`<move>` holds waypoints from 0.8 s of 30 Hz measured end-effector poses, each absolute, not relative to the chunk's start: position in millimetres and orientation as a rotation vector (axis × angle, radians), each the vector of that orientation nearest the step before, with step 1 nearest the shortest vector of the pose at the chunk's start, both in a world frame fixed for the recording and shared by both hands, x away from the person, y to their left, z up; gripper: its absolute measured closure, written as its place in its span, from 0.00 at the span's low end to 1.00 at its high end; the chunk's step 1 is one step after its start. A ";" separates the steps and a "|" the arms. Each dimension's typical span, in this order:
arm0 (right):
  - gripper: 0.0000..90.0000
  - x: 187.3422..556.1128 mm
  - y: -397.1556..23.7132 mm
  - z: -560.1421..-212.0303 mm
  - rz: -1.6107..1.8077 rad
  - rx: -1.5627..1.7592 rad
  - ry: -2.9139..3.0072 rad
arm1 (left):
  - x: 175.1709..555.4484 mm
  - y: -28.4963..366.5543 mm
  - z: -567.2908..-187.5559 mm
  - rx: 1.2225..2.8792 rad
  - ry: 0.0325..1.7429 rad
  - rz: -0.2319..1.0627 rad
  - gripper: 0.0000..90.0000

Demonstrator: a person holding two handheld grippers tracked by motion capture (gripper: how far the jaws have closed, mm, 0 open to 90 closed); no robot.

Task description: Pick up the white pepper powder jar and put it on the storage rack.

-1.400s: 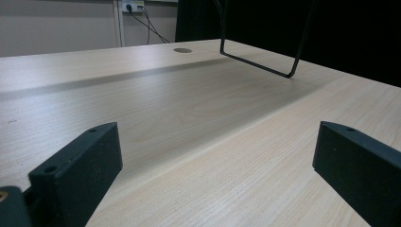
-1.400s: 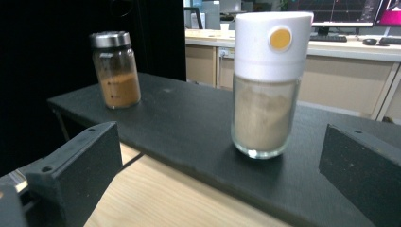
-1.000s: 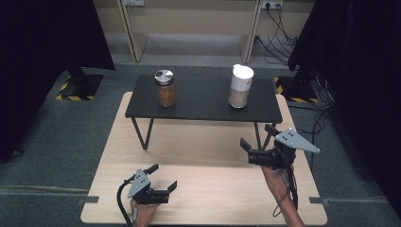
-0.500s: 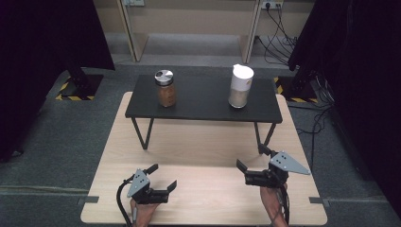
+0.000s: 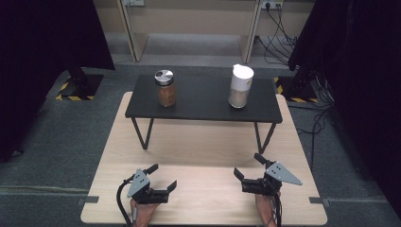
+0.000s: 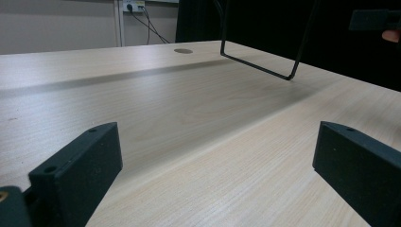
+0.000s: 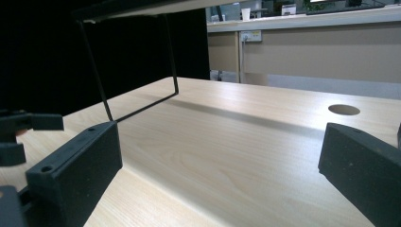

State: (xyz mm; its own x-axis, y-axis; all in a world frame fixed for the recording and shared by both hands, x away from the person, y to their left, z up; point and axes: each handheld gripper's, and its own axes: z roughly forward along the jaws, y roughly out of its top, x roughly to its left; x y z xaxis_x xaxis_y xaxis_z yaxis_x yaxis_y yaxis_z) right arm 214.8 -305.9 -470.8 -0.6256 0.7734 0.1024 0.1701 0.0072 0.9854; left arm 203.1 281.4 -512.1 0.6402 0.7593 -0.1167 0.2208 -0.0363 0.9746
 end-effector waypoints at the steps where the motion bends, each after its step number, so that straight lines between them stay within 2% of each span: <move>1: 0.00 215.0 -305.8 -473.1 1.655 0.964 1.817 | 203.1 281.5 -512.0 1.588 0.833 0.526 0.02; 16: 0.01 219.0 -295.2 -494.3 1.591 1.006 1.902 | 203.5 281.4 -511.9 1.590 0.832 0.524 0.02; 24: 0.01 219.8 -295.4 -494.6 1.591 1.001 1.911 | 203.7 281.5 -512.2 1.584 0.837 0.517 0.02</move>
State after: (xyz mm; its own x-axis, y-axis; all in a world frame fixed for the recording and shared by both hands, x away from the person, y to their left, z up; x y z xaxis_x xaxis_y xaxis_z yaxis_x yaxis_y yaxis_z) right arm 219.8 -295.4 -494.6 -0.6312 0.7688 0.1025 0.2402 0.0682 0.9683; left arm 203.7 281.5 -512.2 0.6407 0.7574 -0.1256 0.2264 -0.0300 0.9736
